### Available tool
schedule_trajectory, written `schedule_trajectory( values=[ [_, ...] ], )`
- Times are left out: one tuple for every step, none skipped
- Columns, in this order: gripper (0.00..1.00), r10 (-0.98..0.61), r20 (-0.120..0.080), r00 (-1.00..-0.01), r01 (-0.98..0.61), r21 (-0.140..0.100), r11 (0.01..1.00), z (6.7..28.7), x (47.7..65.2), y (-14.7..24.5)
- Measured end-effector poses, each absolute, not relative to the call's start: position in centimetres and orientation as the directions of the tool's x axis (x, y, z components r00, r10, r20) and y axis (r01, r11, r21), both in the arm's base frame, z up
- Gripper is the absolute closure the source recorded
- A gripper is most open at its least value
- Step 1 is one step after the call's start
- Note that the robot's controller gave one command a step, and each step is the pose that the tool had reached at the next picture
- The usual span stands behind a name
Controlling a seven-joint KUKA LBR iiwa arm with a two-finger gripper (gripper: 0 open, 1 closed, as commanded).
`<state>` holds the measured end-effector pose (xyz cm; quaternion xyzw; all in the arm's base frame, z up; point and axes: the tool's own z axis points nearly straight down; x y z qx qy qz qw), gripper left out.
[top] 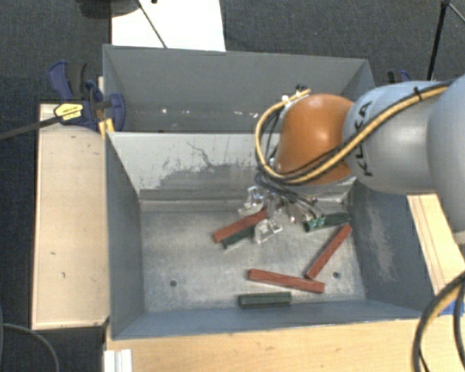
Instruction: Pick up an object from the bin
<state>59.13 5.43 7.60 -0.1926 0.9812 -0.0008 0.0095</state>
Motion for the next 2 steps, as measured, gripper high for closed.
schedule_trajectory(
  values=[
    [1.0, -0.377, -0.018, -0.926, -0.377, -0.005, 0.926, 7.6, 59.1, 5.4],
    [1.0, -0.577, 0.001, -0.817, -0.577, 0.002, 0.817, 26.3, 54.1, 3.9]
  ],
)
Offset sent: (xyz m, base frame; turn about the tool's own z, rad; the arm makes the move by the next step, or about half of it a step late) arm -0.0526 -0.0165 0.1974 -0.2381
